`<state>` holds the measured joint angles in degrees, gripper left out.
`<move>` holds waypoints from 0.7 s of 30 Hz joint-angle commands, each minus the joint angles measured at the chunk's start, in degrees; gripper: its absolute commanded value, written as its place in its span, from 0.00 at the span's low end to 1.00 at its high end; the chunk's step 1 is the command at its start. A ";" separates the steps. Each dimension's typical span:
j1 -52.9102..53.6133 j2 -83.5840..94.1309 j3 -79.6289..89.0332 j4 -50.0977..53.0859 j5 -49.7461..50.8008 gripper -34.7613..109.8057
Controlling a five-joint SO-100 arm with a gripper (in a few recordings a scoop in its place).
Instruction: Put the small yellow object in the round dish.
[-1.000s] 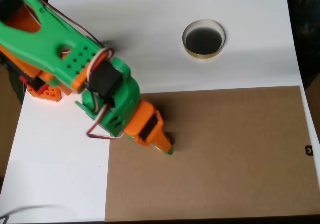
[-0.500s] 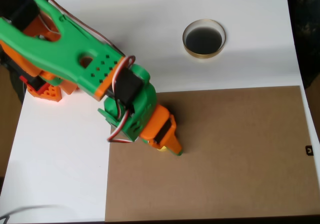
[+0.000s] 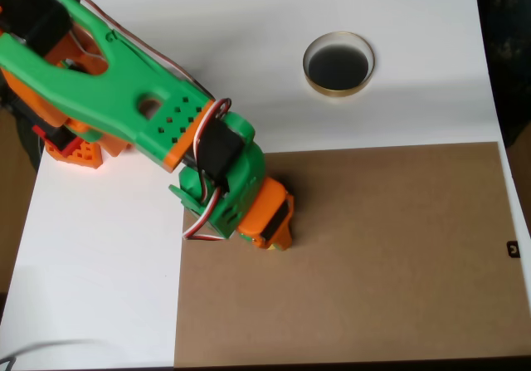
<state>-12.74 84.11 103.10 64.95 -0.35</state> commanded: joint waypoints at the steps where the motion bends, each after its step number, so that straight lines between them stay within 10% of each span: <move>1: 0.44 1.32 -5.62 2.29 0.26 0.24; 21: -23.82 11.43 -10.11 12.22 -6.59 0.24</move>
<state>-30.94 90.26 96.33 76.46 -5.71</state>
